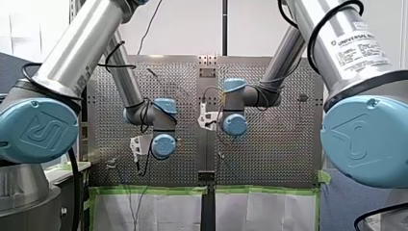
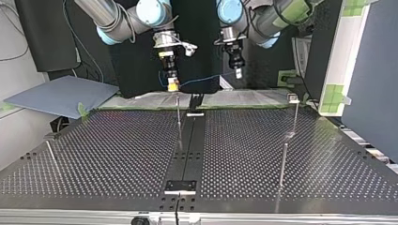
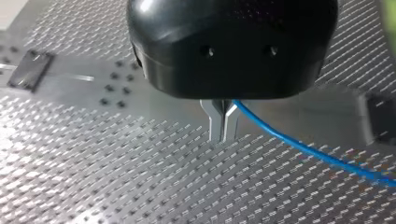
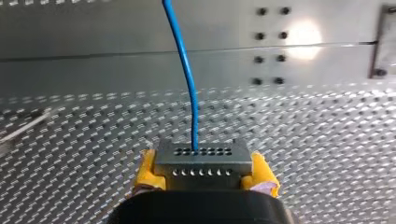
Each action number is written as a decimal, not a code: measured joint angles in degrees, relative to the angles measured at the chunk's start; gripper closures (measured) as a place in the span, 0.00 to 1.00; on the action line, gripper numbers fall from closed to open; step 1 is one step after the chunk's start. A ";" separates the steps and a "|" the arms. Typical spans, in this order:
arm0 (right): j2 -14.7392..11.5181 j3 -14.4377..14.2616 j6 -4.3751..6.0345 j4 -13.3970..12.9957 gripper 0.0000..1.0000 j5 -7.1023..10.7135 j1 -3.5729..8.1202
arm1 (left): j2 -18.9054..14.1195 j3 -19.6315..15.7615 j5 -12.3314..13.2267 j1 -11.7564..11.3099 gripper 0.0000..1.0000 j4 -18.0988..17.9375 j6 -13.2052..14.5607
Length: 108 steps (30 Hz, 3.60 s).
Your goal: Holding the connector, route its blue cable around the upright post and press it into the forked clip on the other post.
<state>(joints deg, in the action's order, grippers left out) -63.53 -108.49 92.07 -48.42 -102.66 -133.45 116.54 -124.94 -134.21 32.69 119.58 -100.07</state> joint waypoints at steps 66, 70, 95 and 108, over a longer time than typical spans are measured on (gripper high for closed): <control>-14.80 18.37 3.73 23.48 1.00 21.19 3.74 | -33.83 24.90 3.49 -17.60 0.92 33.84 -1.83; -14.35 19.59 4.64 22.95 1.00 21.55 3.74 | -34.73 26.86 5.15 -18.74 0.92 35.79 -1.85; -9.91 26.25 4.98 22.38 1.00 21.84 2.90 | -26.76 32.58 17.26 -30.35 0.92 46.04 -4.65; -7.28 28.06 4.98 21.17 1.00 21.78 2.66 | -21.94 32.60 24.38 -32.31 0.92 43.58 -5.47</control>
<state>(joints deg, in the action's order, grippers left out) -70.81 -80.43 97.05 -27.25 -80.88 -130.79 94.60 -92.34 -109.83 0.38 163.16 -105.54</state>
